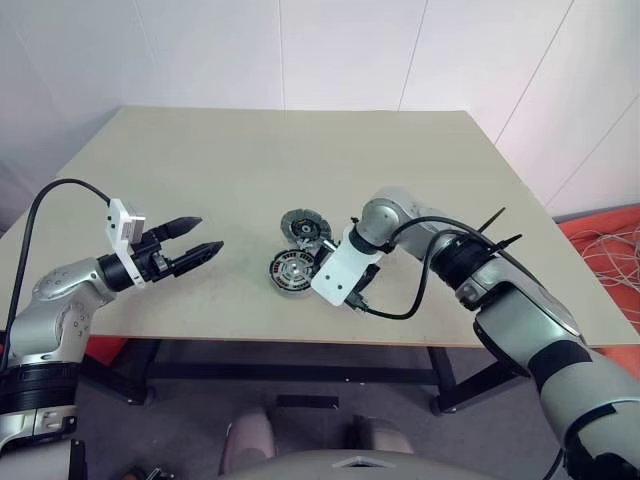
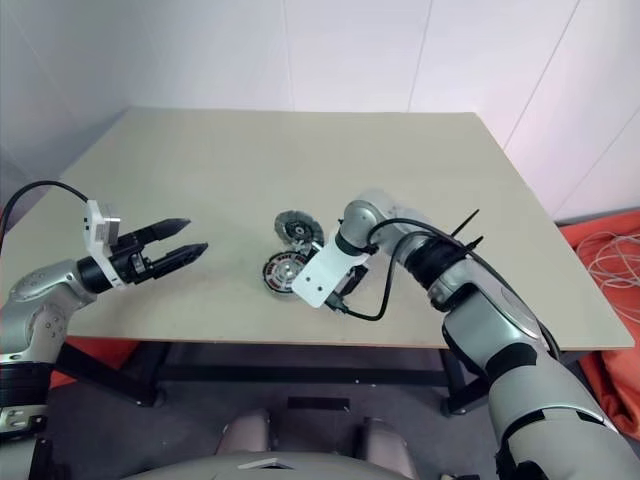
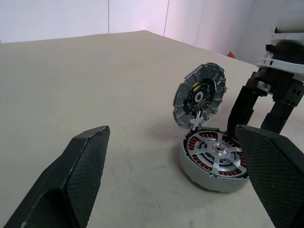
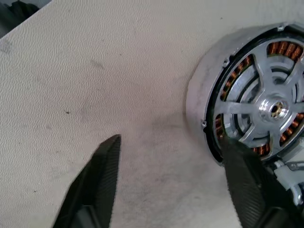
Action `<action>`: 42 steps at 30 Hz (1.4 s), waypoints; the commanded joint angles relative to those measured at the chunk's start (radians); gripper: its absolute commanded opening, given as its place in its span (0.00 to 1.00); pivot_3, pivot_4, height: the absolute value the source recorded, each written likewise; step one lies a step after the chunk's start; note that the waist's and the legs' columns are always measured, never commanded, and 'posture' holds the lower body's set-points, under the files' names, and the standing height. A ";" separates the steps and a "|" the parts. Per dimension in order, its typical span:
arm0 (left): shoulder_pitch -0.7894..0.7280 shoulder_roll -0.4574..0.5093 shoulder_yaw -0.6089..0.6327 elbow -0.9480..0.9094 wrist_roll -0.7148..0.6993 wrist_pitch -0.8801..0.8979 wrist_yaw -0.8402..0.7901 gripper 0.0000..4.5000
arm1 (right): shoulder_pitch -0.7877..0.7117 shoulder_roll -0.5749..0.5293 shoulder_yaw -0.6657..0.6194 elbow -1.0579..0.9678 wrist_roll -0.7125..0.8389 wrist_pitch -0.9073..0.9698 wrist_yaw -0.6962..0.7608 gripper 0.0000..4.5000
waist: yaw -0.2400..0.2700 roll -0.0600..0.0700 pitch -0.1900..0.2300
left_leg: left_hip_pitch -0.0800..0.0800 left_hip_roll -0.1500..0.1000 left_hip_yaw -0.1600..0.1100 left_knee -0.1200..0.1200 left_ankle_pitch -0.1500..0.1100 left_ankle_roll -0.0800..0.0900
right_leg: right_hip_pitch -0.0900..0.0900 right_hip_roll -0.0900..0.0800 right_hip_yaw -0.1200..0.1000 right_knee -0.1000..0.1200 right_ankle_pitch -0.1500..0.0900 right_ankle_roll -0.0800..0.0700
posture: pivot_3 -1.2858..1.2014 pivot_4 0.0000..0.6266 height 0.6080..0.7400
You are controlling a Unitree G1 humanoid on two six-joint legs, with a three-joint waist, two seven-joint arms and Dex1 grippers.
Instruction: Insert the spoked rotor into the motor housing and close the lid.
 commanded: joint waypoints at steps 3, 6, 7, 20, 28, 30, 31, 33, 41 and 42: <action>-0.001 0.000 0.022 -0.038 -0.023 -0.002 0.000 1.00 | -0.010 0.021 0.000 -0.005 -0.016 -0.006 -0.003 0.41 | 0.001 0.000 0.000 | 0.000 0.000 0.000 0.000 0.000 0.000 | 0.000 0.000 0.000 0.000 0.000 0.000 | 0.52 0.00 1.00; 0.002 -0.001 0.024 -0.039 -0.031 -0.001 -0.006 1.00 | -0.009 0.029 0.002 -0.002 -0.024 0.000 -0.008 0.17 | 0.001 0.000 0.000 | 0.000 0.000 0.000 0.000 0.000 0.000 | 0.000 0.000 0.000 0.000 0.000 0.000 | 0.52 0.00 1.00; 0.004 -0.001 0.024 -0.040 -0.034 0.000 -0.006 1.00 | -0.008 0.030 -0.001 -0.010 -0.023 0.013 -0.004 0.09 | 0.002 0.000 0.000 | 0.000 0.000 0.000 0.000 0.000 0.000 | 0.000 0.000 0.000 0.000 0.000 0.000 | 0.52 0.00 1.00; -0.027 -0.017 -0.012 -0.005 -0.017 -0.005 -0.019 1.00 | -0.006 -0.011 -0.060 -0.306 -0.008 0.524 0.155 0.01 | 0.003 0.000 0.000 | -0.001 0.000 -0.001 0.000 0.000 0.000 | -0.001 0.000 0.000 0.000 0.000 0.000 | 0.52 0.00 1.00; -0.095 -0.051 -0.053 0.063 0.010 -0.026 -0.034 1.00 | 0.019 -0.034 -0.042 -0.373 -0.008 0.745 0.168 0.01 | 0.003 0.000 0.000 | 0.000 0.000 -0.002 0.000 0.000 0.000 | -0.001 0.000 0.000 0.001 0.000 0.000 | 0.52 0.00 1.00; -0.097 -0.058 -0.057 0.072 0.011 -0.025 -0.040 1.00 | 0.021 -0.030 -0.031 -0.375 -0.016 0.779 0.162 0.01 | 0.003 0.000 0.000 | 0.000 0.000 -0.002 0.000 0.000 0.000 | -0.001 0.000 0.000 0.001 0.000 0.000 | 0.52 0.00 1.00; -0.096 -0.059 -0.062 0.077 0.013 -0.023 -0.046 1.00 | 0.023 -0.026 -0.024 -0.374 -0.022 0.801 0.160 0.01 | 0.003 0.000 0.000 | 0.000 0.000 -0.002 0.000 0.000 0.000 | -0.001 0.000 0.000 0.001 0.000 0.000 | 0.52 0.00 1.00; -0.095 -0.061 -0.069 0.083 0.017 -0.021 -0.053 1.00 | 0.024 -0.022 -0.015 -0.376 -0.027 0.829 0.158 0.01 | 0.003 0.000 0.000 | 0.000 0.000 -0.002 -0.001 0.001 -0.001 | -0.002 0.000 0.000 0.001 0.000 0.000 | 0.52 0.00 1.00; -0.135 -0.054 -0.078 0.144 0.035 -0.022 -0.082 1.00 | 0.001 0.022 0.005 -0.330 -0.056 0.831 0.106 0.01 | 0.001 0.000 0.001 | 0.001 0.000 -0.002 0.000 0.001 -0.002 | -0.002 0.000 0.001 0.004 0.000 -0.001 | 0.52 0.00 1.00; -0.135 -0.054 -0.078 0.146 0.035 -0.022 -0.084 1.00 | -0.001 0.026 0.005 -0.327 -0.058 0.832 0.106 0.01 | 0.001 0.000 0.001 | 0.001 0.000 -0.002 0.000 0.001 -0.002 | -0.003 0.000 0.001 0.005 -0.001 -0.001 | 0.52 0.00 1.00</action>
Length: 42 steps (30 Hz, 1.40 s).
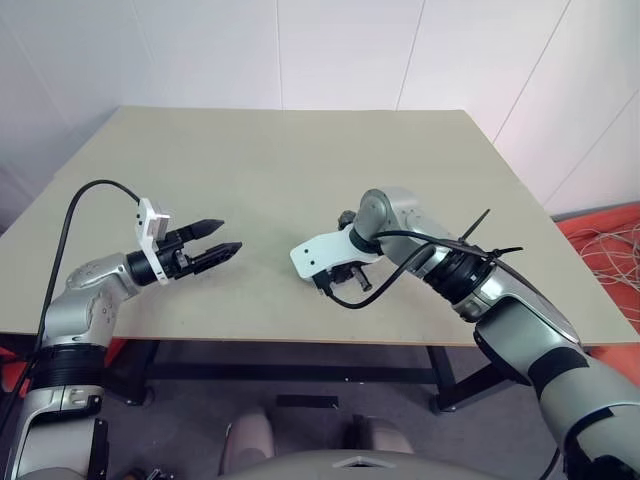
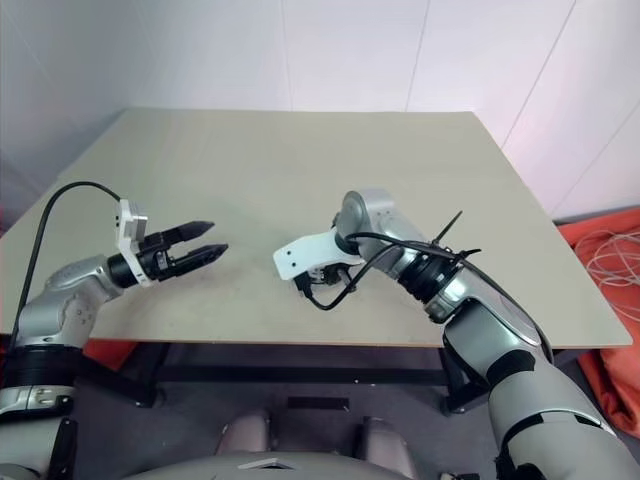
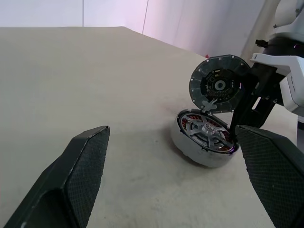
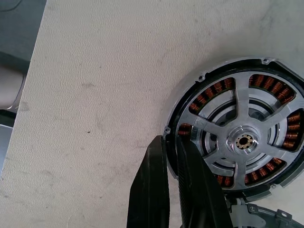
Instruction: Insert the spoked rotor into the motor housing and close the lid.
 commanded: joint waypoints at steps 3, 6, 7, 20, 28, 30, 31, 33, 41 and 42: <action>-0.015 0.007 0.002 0.001 0.006 -0.011 -0.017 1.00 | -0.049 0.027 -0.011 -0.010 -0.010 0.008 -0.003 0.01 | 0.001 0.000 0.000 | 0.000 0.000 0.000 0.000 0.001 -0.002 | -0.002 0.000 0.000 0.006 -0.002 -0.003 | 0.52 0.00 1.00; -0.016 0.005 -0.001 0.005 0.012 -0.010 -0.020 1.00 | -0.053 0.030 -0.011 -0.004 -0.016 0.008 -0.003 0.01 | 0.001 0.000 0.000 | 0.000 0.001 0.000 0.000 0.002 -0.003 | -0.003 0.000 0.000 0.007 -0.002 -0.004 | 0.52 0.00 1.00; -0.020 0.004 -0.001 0.009 0.012 -0.009 -0.021 1.00 | -0.055 0.031 -0.010 0.000 -0.019 0.006 -0.005 0.01 | 0.001 0.000 0.000 | 0.000 0.000 0.000 0.000 0.002 -0.003 | -0.003 0.000 0.000 0.007 -0.002 -0.004 | 0.52 0.00 1.00; -0.049 0.003 -0.008 0.035 0.025 -0.004 -0.029 1.00 | -0.070 0.029 -0.015 -0.038 -0.020 0.009 0.024 0.52 | 0.002 0.000 0.000 | 0.000 0.000 0.000 0.000 0.002 -0.003 | -0.003 0.000 0.000 0.007 -0.002 -0.004 | 0.52 0.00 1.00; -0.087 -0.008 -0.009 0.054 0.035 -0.019 -0.020 1.00 | -0.089 0.011 -0.028 -0.076 -0.011 0.023 0.038 0.99 | 0.004 0.000 0.000 | 0.000 0.000 -0.001 0.000 0.002 -0.003 | -0.003 0.000 0.000 0.007 -0.002 -0.004 | 0.52 0.00 1.00; -0.085 -0.013 -0.005 0.048 0.031 -0.019 -0.012 1.00 | -0.094 0.011 -0.031 -0.097 -0.002 0.037 0.046 0.99 | 0.004 0.000 0.000 | 0.000 0.000 -0.001 0.000 0.002 -0.003 | -0.003 0.000 0.000 0.007 -0.002 -0.004 | 0.52 0.00 1.00; -0.084 -0.015 -0.003 0.045 0.031 -0.020 -0.008 1.00 | -0.098 0.011 -0.032 -0.105 0.002 0.041 0.049 0.99 | 0.004 0.000 0.000 | 0.000 0.000 -0.001 0.000 0.002 -0.003 | -0.003 0.000 0.000 0.007 -0.002 -0.004 | 0.52 0.00 1.00; -0.080 -0.017 -0.003 0.040 0.033 -0.023 -0.004 1.00 | -0.108 0.008 -0.033 -0.114 0.006 0.043 0.049 0.99 | 0.004 0.000 0.000 | 0.000 0.000 -0.001 0.000 0.002 -0.003 | -0.003 0.000 0.000 0.007 -0.002 -0.004 | 0.52 0.00 1.00; -0.079 -0.025 -0.002 0.037 0.033 -0.030 0.011 1.00 | -0.137 0.047 -0.137 -0.245 0.168 0.207 0.084 0.99 | 0.004 0.000 0.000 | 0.000 0.000 -0.001 0.000 0.002 -0.003 | -0.003 0.000 0.000 0.007 -0.002 -0.004 | 0.52 0.00 1.00; -0.080 -0.027 -0.003 0.037 0.033 -0.031 0.013 1.00 | -0.141 0.054 -0.160 -0.262 0.200 0.240 0.083 0.99 | 0.004 0.000 0.000 | 0.000 0.000 -0.001 0.000 0.002 -0.003 | -0.003 0.000 0.000 0.007 -0.002 -0.004 | 0.52 0.00 1.00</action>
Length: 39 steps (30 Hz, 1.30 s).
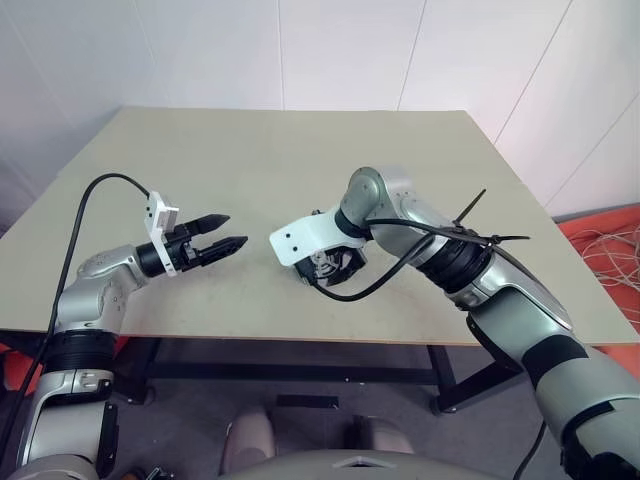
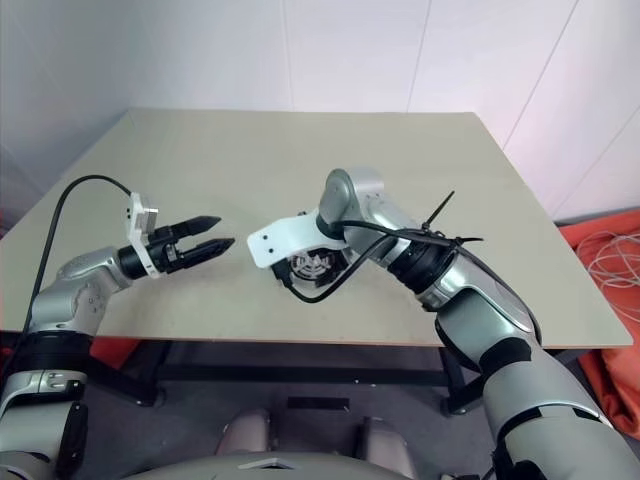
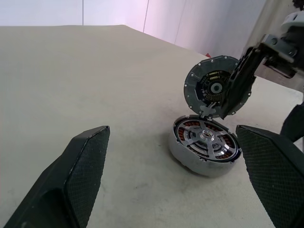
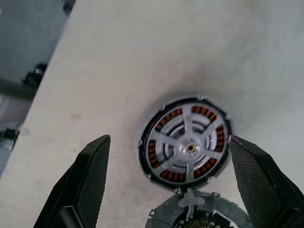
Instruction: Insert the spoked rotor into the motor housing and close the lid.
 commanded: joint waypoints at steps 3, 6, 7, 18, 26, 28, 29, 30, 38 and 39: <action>-0.021 -0.008 0.020 -0.029 -0.007 -0.025 0.012 1.00 | -0.062 0.021 -0.200 -0.130 0.196 0.205 0.004 0.99 | 0.003 0.000 0.000 | 0.000 0.000 -0.001 0.000 0.000 0.000 | 0.000 0.000 0.000 0.000 0.000 0.000 | 0.52 0.00 1.00; -0.014 -0.007 0.028 -0.041 -0.012 -0.024 0.017 1.00 | -0.067 -0.005 -0.336 -0.151 0.281 0.305 -0.070 0.99 | 0.010 0.000 0.000 | 0.000 0.000 -0.001 0.000 0.000 0.000 | 0.001 0.000 0.000 0.000 0.000 0.000 | 0.52 0.00 1.00; -0.009 -0.004 0.031 -0.047 -0.015 -0.023 0.017 1.00 | -0.066 -0.013 -0.390 -0.147 0.303 0.338 -0.109 0.99 | 0.012 0.000 0.000 | 0.000 0.000 -0.001 0.000 0.000 0.000 | 0.001 0.000 0.000 0.000 0.000 0.000 | 0.52 0.00 1.00; 0.048 -0.002 0.068 -0.093 -0.034 -0.015 0.036 1.00 | 0.222 -0.180 -0.791 -0.061 0.383 0.337 -0.564 0.99 | 0.031 -0.001 0.000 | 0.000 -0.001 0.002 0.000 0.002 -0.004 | 0.001 -0.001 0.000 -0.001 0.000 0.000 | 0.52 0.00 1.00; 0.063 -0.018 0.064 -0.117 -0.049 0.002 0.050 1.00 | 0.482 -0.133 -0.858 -0.118 0.468 0.351 -0.726 0.80 | 0.027 0.001 0.000 | 0.001 -0.001 0.004 -0.001 0.003 -0.005 | 0.000 0.000 0.000 -0.001 0.000 0.000 | 0.52 0.00 1.00; 0.070 -0.021 0.062 -0.130 -0.053 0.016 0.058 1.00 | 0.516 -0.115 -0.847 -0.137 0.487 0.353 -0.749 0.65 | 0.028 0.001 0.000 | 0.001 -0.001 0.004 -0.001 0.003 -0.004 | 0.000 0.000 0.000 -0.001 0.000 0.000 | 0.52 0.00 1.00; 0.073 -0.022 0.061 -0.136 -0.054 0.020 0.062 1.00 | 0.526 -0.104 -0.842 -0.147 0.499 0.359 -0.761 0.57 | 0.028 0.001 0.000 | 0.001 -0.001 0.004 -0.001 0.003 -0.004 | 0.000 0.000 0.000 -0.001 0.000 0.000 | 0.52 0.00 1.00; 0.075 -0.022 0.061 -0.141 -0.055 0.022 0.065 1.00 | 0.534 -0.098 -0.835 -0.154 0.505 0.358 -0.769 0.49 | 0.028 0.001 0.000 | 0.001 -0.001 0.004 -0.001 0.003 -0.004 | 0.000 0.000 0.000 -0.001 0.000 0.000 | 0.52 0.00 1.00; 0.109 -0.014 0.072 -0.195 -0.070 0.045 0.083 1.00 | 0.563 -0.088 -0.755 -0.157 0.560 0.329 -0.756 0.01 | 0.028 0.001 0.000 | 0.001 -0.001 0.003 -0.001 0.003 -0.004 | 0.001 -0.001 0.000 -0.001 0.000 0.001 | 0.52 0.00 1.00; 0.115 -0.013 0.075 -0.201 -0.072 0.047 0.086 1.00 | 0.564 -0.089 -0.740 -0.165 0.571 0.327 -0.746 0.01 | 0.028 0.001 0.000 | 0.001 -0.001 0.003 -0.001 0.003 -0.004 | 0.001 -0.001 0.000 -0.001 0.000 0.001 | 0.52 0.00 1.00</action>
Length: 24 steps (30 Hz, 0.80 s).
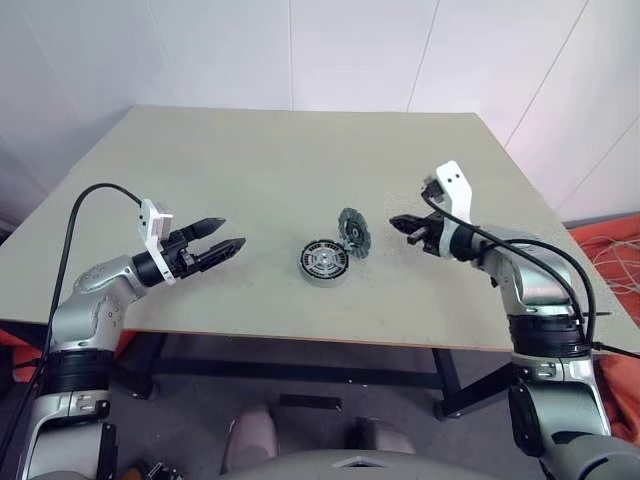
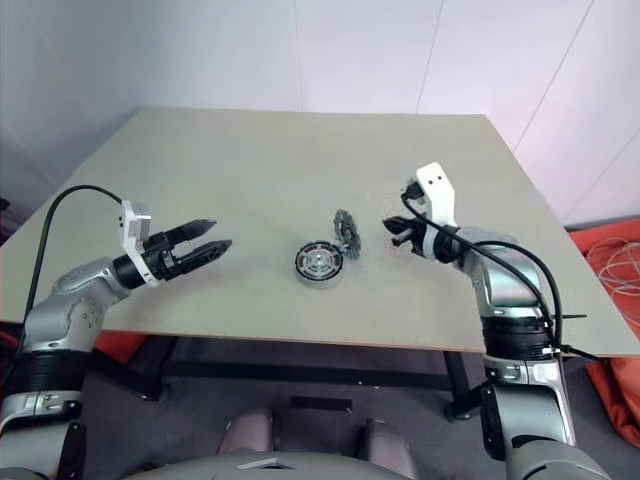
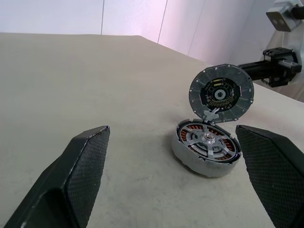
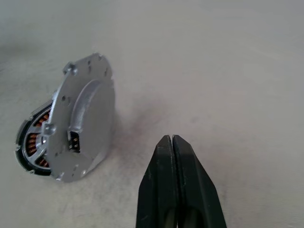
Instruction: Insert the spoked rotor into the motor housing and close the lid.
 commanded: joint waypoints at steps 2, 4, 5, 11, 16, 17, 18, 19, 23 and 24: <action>0.014 0.014 0.033 -0.063 -0.030 0.012 0.011 1.00 | -0.015 -0.003 0.045 -0.056 0.061 -0.016 0.037 0.01 | 0.000 0.000 0.000 | 0.000 0.000 0.000 0.000 0.000 0.000 | 0.000 0.000 0.000 0.000 0.000 0.000 | 0.52 0.00 1.00; 0.019 0.014 0.038 -0.071 -0.034 0.014 0.016 1.00 | -0.011 -0.006 0.075 -0.086 0.088 -0.003 0.066 0.01 | 0.000 0.000 0.000 | 0.000 0.000 0.000 0.000 -0.001 0.001 | 0.000 0.000 0.000 0.000 0.000 0.000 | 0.52 0.00 1.00; 0.021 0.014 0.040 -0.073 -0.035 0.015 0.018 1.00 | -0.008 -0.007 0.088 -0.099 0.101 0.002 0.078 0.01 | 0.000 0.000 0.000 | 0.000 0.000 0.000 0.000 -0.001 0.002 | 0.000 0.000 0.000 0.000 0.000 0.000 | 0.52 0.00 1.00; 0.017 0.008 0.036 -0.077 -0.036 0.015 0.028 1.00 | -0.013 0.003 0.163 -0.115 0.129 0.000 0.096 0.01 | 0.000 0.000 0.000 | 0.000 0.000 0.000 0.000 -0.001 0.002 | 0.000 0.000 0.000 0.000 0.000 0.001 | 0.52 0.00 1.00; 0.009 0.001 0.029 -0.076 -0.036 0.013 0.033 1.00 | -0.035 0.025 0.236 -0.068 0.110 -0.041 0.095 0.01 | -0.002 0.000 0.000 | 0.000 0.000 -0.001 0.000 -0.001 0.002 | 0.000 0.000 0.000 0.000 0.000 0.001 | 0.52 0.00 1.00; 0.010 0.001 0.028 -0.077 -0.036 0.014 0.033 1.00 | -0.039 0.031 0.247 -0.053 0.103 -0.053 0.091 0.01 | -0.003 0.000 0.000 | 0.000 0.000 -0.001 0.000 -0.001 0.002 | 0.000 0.000 0.000 0.000 0.000 0.001 | 0.52 0.00 1.00; 0.010 0.001 0.028 -0.077 -0.036 0.014 0.033 1.00 | -0.042 0.035 0.258 -0.039 0.098 -0.063 0.087 0.01 | -0.003 0.000 0.000 | 0.000 0.000 -0.001 0.000 -0.001 0.002 | 0.000 0.000 0.000 0.000 0.000 0.001 | 0.52 0.00 1.00; 0.010 0.002 0.028 -0.077 -0.037 0.014 0.033 1.00 | -0.046 0.040 0.271 -0.021 0.089 -0.079 0.085 0.01 | -0.003 0.000 0.000 | 0.000 0.000 -0.001 0.000 -0.001 0.002 | 0.000 0.000 0.000 0.000 0.000 0.001 | 0.52 0.00 1.00; 0.014 0.005 0.031 -0.083 -0.039 0.017 0.036 1.00 | -0.059 0.066 0.322 0.062 0.056 -0.138 0.085 0.01 | -0.003 0.000 0.000 | 0.000 0.000 -0.001 0.000 -0.001 0.002 | 0.000 0.000 0.000 0.000 0.000 0.001 | 0.52 0.00 1.00; 0.015 0.006 0.033 -0.085 -0.040 0.019 0.037 1.00 | -0.058 0.068 0.336 0.082 0.048 -0.150 0.090 0.01 | -0.003 0.000 0.000 | 0.000 0.000 -0.001 0.000 -0.001 0.002 | 0.000 0.000 0.000 0.000 0.000 0.001 | 0.52 0.00 1.00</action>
